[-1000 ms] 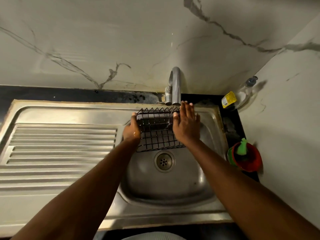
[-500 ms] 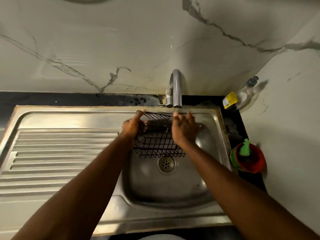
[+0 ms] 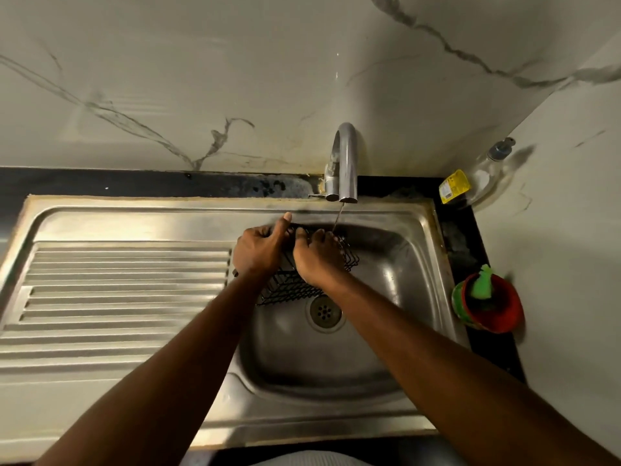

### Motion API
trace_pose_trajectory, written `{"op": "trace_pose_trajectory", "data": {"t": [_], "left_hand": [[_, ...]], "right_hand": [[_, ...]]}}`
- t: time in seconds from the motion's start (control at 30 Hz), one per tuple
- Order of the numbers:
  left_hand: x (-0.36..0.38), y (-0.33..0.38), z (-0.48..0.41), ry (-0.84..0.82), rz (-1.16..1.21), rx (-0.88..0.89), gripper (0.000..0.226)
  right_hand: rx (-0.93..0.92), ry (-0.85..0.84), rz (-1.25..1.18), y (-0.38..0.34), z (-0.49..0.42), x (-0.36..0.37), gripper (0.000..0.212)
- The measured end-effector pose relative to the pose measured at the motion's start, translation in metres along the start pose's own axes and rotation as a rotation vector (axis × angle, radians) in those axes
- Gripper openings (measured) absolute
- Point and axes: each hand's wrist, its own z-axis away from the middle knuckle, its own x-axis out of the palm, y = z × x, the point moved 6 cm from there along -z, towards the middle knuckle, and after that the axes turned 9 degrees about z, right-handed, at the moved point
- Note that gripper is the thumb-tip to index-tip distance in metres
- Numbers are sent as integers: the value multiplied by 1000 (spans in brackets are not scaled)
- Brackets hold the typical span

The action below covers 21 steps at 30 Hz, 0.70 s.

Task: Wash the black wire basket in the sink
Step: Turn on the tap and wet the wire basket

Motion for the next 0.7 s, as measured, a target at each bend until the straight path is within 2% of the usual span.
{"op": "trace_pose_trajectory", "data": {"t": [0.1, 0.17, 0.2, 0.3, 0.37, 0.5, 0.6, 0.7], "left_hand": [[6, 12, -2, -15, -31, 54, 66], [12, 18, 5, -35, -112, 93, 67], [13, 20, 9, -27, -158, 119, 66], [11, 18, 16, 57, -169, 133, 67], [12, 15, 16, 95, -138, 152, 66], [14, 15, 14, 135, -141, 177, 64], [14, 16, 8, 155, -148, 192, 67], [20, 14, 4, 166, -168, 201, 67]], "right_hand": [[101, -21, 14, -1, -16, -7, 83], [178, -69, -131, 9, -30, -4, 90], [206, -100, -235, 19, -39, -2, 86], [261, -172, -421, 57, -53, 7, 53], [267, -188, -459, 71, -60, 11, 47], [263, -214, -526, 64, -78, 26, 54], [221, -84, -473, 44, -60, 18, 71], [140, -16, -361, 26, -40, 13, 73]]}}
